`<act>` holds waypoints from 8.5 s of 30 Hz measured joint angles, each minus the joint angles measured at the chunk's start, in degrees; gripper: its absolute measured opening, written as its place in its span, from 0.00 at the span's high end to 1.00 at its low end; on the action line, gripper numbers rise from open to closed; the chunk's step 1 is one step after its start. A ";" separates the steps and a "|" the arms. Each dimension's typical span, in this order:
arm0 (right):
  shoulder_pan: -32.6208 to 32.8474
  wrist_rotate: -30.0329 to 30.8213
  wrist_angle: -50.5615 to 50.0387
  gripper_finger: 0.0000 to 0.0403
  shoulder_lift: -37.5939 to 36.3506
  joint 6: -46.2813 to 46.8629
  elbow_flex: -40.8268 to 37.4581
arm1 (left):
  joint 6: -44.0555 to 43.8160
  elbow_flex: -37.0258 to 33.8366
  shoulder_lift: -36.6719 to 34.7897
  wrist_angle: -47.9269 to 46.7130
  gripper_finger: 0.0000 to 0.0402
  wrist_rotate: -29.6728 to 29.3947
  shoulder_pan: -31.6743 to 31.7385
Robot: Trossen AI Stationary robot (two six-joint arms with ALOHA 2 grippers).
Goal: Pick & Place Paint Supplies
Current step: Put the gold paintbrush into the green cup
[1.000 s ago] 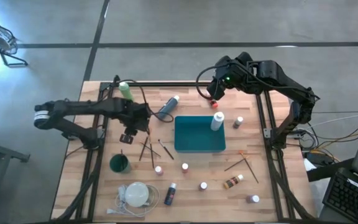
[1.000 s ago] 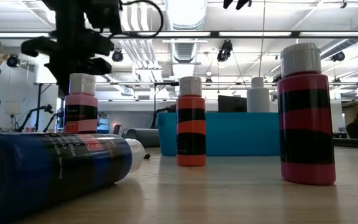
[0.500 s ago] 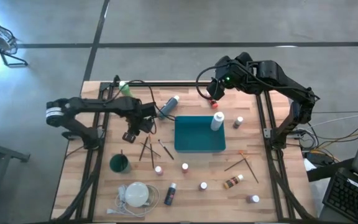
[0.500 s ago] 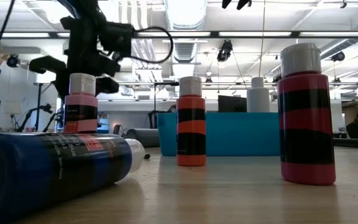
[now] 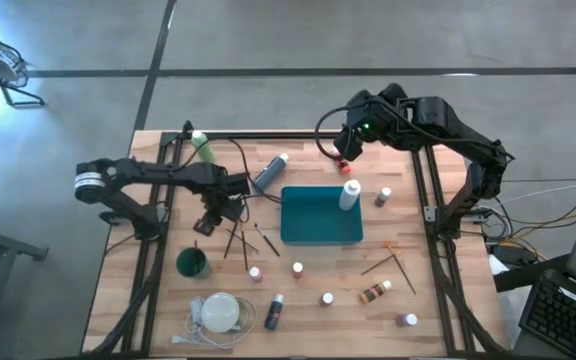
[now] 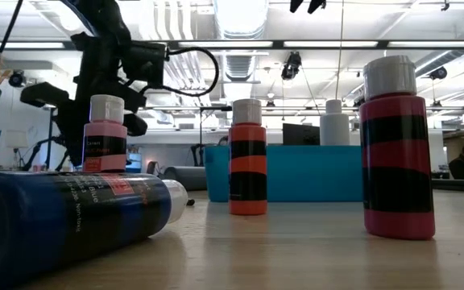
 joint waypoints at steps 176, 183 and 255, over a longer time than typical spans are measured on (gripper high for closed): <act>8.95 -32.54 25.76 0.58 3.67 -11.08 -5.90 | -25.22 78.18 14.10 -34.02 0.99 -1.47 -2.95; 8.95 -32.44 25.79 0.70 3.67 -11.10 -5.90 | -25.10 77.60 14.10 -34.01 0.99 -1.45 -2.95; 30.76 0.03 71.57 0.98 -5.93 -37.30 -10.55 | -59.60 23.54 -3.16 118.65 0.62 14.72 -5.37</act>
